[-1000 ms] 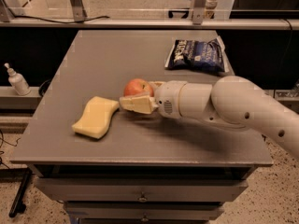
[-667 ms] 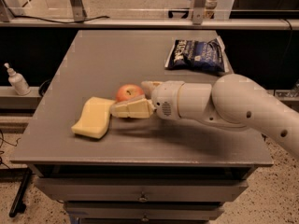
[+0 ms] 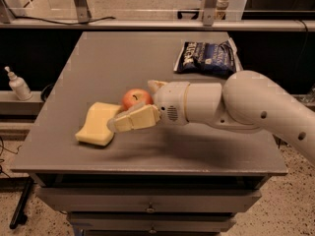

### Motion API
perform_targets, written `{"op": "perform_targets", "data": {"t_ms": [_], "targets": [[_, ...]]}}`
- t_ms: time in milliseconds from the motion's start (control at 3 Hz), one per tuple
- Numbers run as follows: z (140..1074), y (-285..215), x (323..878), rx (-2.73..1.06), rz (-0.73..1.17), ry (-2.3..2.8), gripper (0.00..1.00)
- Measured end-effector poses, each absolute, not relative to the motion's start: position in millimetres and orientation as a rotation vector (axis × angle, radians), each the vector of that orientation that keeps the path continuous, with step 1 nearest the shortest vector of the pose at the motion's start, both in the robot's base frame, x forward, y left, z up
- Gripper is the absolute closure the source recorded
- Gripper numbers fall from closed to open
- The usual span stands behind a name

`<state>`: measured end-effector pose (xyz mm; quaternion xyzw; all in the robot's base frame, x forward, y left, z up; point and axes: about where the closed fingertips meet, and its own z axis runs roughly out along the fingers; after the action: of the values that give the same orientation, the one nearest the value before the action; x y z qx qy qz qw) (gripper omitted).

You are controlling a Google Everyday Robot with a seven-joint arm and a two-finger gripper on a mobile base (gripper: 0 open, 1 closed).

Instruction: Move apple near sponge

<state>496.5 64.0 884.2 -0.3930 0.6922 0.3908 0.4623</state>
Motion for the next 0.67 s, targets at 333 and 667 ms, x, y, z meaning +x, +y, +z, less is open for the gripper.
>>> {"op": "perform_targets", "data": {"t_ms": [333, 667], "targets": [[904, 54, 498, -0.996, 0.927, 1.683, 0.00], [939, 31, 513, -1.047, 0.829, 1.654, 0.00]]}}
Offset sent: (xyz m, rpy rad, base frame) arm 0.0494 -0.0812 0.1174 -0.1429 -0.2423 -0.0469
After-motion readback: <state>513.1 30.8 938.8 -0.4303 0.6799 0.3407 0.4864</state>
